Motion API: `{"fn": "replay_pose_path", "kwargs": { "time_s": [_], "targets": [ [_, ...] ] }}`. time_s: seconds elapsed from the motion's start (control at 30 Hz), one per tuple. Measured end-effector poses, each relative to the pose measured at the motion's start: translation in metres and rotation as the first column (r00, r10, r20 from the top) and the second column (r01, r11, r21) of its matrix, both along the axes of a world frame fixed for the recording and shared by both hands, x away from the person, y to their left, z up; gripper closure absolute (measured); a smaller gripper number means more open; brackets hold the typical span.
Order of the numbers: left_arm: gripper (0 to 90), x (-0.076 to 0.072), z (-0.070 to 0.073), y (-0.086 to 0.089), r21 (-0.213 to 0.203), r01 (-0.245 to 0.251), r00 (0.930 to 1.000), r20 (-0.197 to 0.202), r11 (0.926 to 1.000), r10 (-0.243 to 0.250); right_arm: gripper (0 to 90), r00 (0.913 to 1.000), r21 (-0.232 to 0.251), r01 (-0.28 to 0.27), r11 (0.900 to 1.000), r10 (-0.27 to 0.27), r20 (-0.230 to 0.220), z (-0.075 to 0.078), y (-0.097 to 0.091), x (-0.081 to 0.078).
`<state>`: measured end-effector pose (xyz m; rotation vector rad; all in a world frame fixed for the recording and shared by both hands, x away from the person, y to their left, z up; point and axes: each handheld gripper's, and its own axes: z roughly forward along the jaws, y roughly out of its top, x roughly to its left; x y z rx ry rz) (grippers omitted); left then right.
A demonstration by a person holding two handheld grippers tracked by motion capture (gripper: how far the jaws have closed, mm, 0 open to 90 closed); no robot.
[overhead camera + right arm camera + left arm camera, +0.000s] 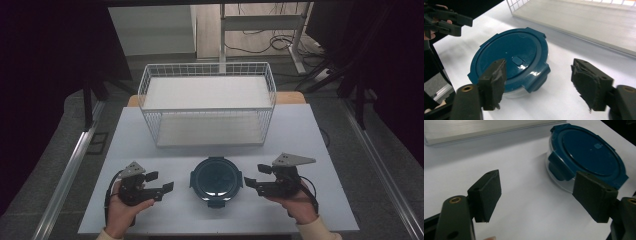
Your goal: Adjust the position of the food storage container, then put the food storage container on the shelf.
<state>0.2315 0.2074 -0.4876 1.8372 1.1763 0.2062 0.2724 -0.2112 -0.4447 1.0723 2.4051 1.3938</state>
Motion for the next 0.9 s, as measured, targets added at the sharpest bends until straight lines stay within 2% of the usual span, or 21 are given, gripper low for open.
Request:
{"fn": "replay_pose_path", "kwargs": {
  "time_s": [0.07, 0.17, 0.4, 0.73, 0.9],
  "targets": [
    [22.4, -0.002, 0.002, -0.002, 0.002, 0.015, 0.9999, 0.008, 0.9999, -0.015, 26.3, 0.9999, 0.012, 0.009, 0.9999, -0.009, 0.006, -0.001, -0.004, -0.002],
    [22.2, -0.005, 0.005, -0.004, -0.003, 0.029, 0.9995, 0.009, 0.9996, -0.029, 23.4, 0.9997, 0.034, 0.023, 0.9991, -0.023, -0.012, -0.006, -0.012, -0.004],
    [22.2, -0.006, 0.011, -0.004, -0.013, 0.018, 0.9998, 0.0, 0.9998, -0.018, 21.3, 0.998, 0.062, 0.044, 0.9971, -0.041, -0.047, -0.014, -0.015, -0.001],
    [22.1, -0.006, 0.012, -0.005, -0.021, 0.004, 0.9999, -0.011, 0.9998, -0.004, 20.6, 0.9984, 0.028, 0.026, 0.9993, -0.025, -0.05, -0.017, -0.01, -0.003],
    [21.6, -0.006, 0.013, -0.006, -0.023, 0.003, 0.9999, -0.016, 0.9997, -0.003, 19.0, 0.9978, 0.019, 0.038, 0.9991, -0.037, -0.056, -0.018, -0.009, -0.002]
  ]
}}
